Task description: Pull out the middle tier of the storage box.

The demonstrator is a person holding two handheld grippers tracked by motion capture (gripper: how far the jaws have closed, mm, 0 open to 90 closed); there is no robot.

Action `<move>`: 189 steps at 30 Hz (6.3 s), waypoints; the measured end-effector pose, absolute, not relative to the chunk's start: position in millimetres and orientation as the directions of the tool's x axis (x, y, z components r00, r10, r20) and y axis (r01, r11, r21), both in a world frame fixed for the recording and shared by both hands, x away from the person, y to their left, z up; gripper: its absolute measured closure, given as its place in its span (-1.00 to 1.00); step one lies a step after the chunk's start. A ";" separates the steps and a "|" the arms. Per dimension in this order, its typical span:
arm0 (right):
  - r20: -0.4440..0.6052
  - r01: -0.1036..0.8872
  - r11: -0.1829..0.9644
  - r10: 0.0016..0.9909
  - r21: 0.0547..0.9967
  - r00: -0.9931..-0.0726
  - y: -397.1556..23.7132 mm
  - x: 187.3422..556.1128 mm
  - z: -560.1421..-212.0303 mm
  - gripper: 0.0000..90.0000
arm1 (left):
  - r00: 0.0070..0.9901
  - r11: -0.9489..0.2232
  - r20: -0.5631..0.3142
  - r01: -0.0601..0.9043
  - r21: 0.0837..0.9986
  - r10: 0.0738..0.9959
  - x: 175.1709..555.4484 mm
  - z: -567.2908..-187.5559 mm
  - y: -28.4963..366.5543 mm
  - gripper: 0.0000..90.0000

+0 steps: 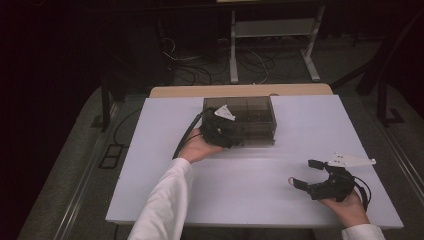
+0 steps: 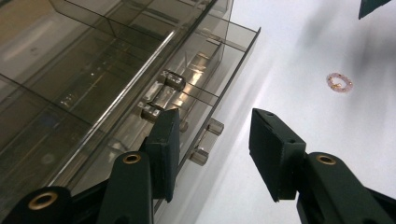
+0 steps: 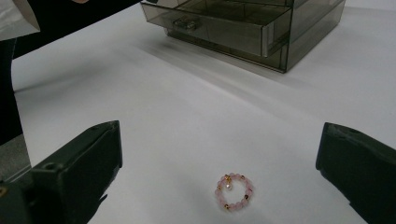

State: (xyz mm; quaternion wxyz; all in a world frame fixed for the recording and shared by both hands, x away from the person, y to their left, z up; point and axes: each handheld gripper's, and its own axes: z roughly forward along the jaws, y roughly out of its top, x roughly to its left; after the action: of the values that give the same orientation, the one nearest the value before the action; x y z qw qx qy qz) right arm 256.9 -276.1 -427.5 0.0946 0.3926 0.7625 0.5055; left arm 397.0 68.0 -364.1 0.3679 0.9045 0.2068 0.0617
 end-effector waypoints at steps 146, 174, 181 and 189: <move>0.261 0.515 0.186 0.692 0.837 -0.673 -275.7 259.0 -429.2 -1.00 | 0.932 -0.611 -0.132 0.323 0.723 0.337 353.9 -373.4 79.4 0.32; 0.256 0.509 0.184 0.693 0.841 -0.674 -276.0 259.5 -429.2 -1.00 | 0.884 -0.460 -0.148 0.367 0.808 0.444 327.0 -378.1 130.1 -0.40; 0.253 0.509 0.189 0.693 0.840 -0.675 -276.3 259.3 -428.6 -1.00 | 0.879 -0.444 -0.160 0.374 0.814 0.449 319.2 -383.4 138.8 -0.68; 0.255 0.510 0.186 0.694 0.840 -0.673 -276.0 259.4 -428.8 -1.00 | 0.865 -0.405 -0.180 0.392 0.826 0.469 311.2 -391.4 150.4 -0.85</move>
State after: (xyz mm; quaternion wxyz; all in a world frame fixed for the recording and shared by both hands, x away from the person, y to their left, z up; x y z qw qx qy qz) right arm 259.4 -276.0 -428.8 0.0916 0.3938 0.7646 0.5020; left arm 311.2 150.4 -391.4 0.4809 0.8374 0.2570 0.0398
